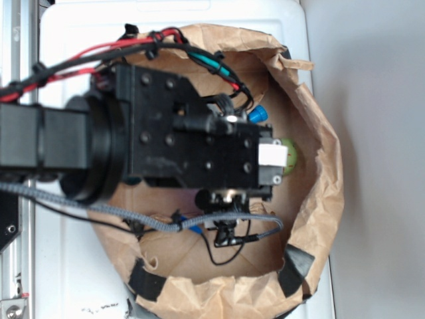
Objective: Grab the blue bottle.
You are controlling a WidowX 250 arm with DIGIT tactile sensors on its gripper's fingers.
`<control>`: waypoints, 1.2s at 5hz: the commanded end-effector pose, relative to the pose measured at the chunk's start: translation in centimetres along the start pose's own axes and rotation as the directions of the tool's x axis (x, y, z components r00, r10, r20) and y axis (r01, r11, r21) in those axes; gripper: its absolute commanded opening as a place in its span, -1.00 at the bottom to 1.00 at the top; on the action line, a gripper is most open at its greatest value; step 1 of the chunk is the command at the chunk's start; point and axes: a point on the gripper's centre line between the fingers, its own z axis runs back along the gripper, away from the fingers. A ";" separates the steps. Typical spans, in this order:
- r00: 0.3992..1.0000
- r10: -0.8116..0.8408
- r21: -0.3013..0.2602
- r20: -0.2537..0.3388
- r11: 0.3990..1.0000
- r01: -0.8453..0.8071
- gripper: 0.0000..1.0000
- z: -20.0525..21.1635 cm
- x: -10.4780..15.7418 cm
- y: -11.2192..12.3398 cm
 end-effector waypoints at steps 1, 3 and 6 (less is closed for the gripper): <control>0.968 0.248 -0.006 0.028 0.969 -0.247 1.00 -0.5 1.5 0.1; 0.968 0.241 0.012 0.075 0.970 -0.243 1.00 0.0 0.5 0.8; 0.974 0.224 -0.034 0.016 0.974 -0.224 1.00 -1.4 -1.2 5.7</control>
